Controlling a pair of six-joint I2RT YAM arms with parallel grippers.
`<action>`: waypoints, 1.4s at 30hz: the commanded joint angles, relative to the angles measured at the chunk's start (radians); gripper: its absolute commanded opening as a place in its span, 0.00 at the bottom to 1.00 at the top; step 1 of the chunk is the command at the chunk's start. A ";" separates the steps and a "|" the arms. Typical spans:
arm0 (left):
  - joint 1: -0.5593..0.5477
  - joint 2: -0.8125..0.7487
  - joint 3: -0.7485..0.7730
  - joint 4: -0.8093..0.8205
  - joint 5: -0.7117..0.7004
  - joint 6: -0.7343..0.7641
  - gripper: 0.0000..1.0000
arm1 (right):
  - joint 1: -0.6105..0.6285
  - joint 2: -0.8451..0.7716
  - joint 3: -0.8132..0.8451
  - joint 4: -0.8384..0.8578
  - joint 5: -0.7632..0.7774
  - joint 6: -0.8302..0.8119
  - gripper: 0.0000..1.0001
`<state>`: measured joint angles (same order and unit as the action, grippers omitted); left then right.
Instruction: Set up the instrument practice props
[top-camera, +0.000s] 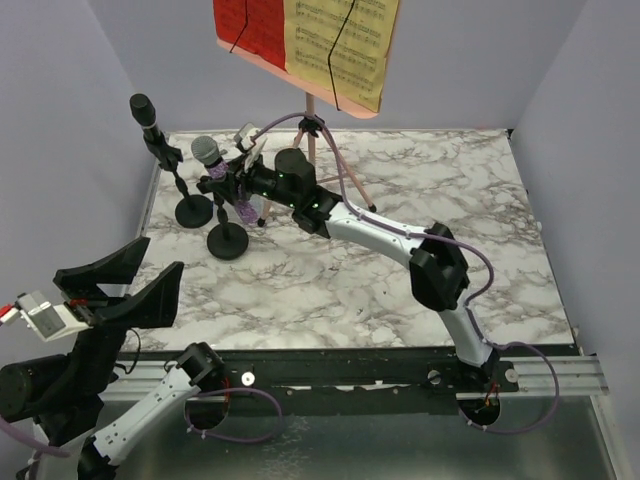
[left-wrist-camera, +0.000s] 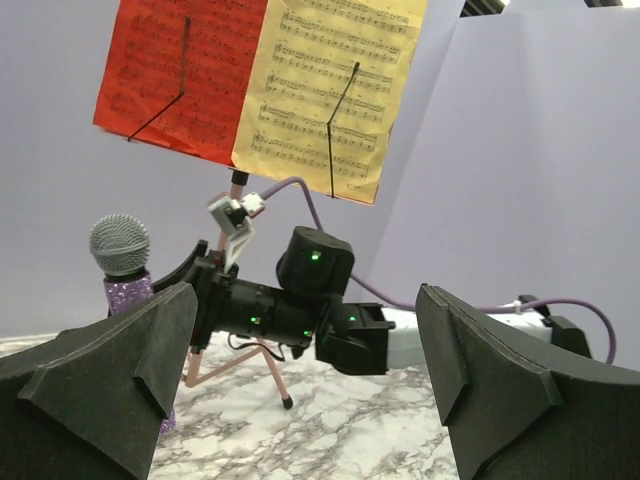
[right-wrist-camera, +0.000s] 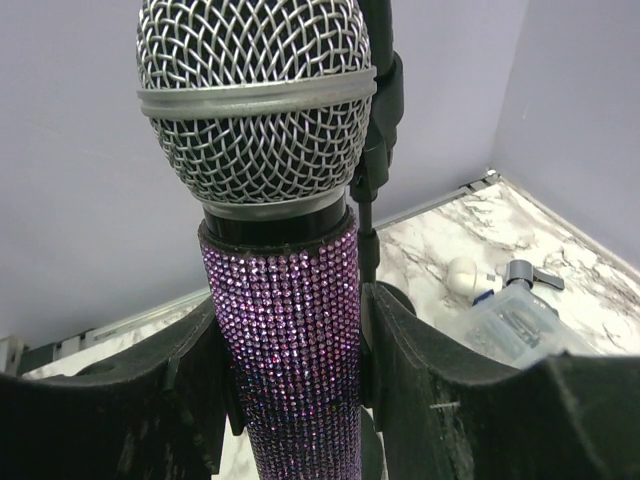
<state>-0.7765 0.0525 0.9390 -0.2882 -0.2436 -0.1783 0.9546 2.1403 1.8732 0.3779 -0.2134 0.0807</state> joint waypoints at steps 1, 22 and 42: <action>0.001 -0.013 0.069 -0.120 -0.010 0.052 0.99 | 0.006 0.110 0.240 0.001 -0.033 0.011 0.00; 0.002 -0.027 0.130 -0.186 -0.057 0.063 0.99 | 0.068 0.079 0.444 -0.445 0.208 0.067 1.00; 0.002 0.260 0.089 0.182 -0.031 0.101 0.99 | 0.073 -1.206 -0.572 -0.690 0.540 0.331 1.00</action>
<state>-0.7765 0.2302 1.0199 -0.2844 -0.2852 -0.1032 1.0222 1.0840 1.3224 -0.3077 0.2340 0.3698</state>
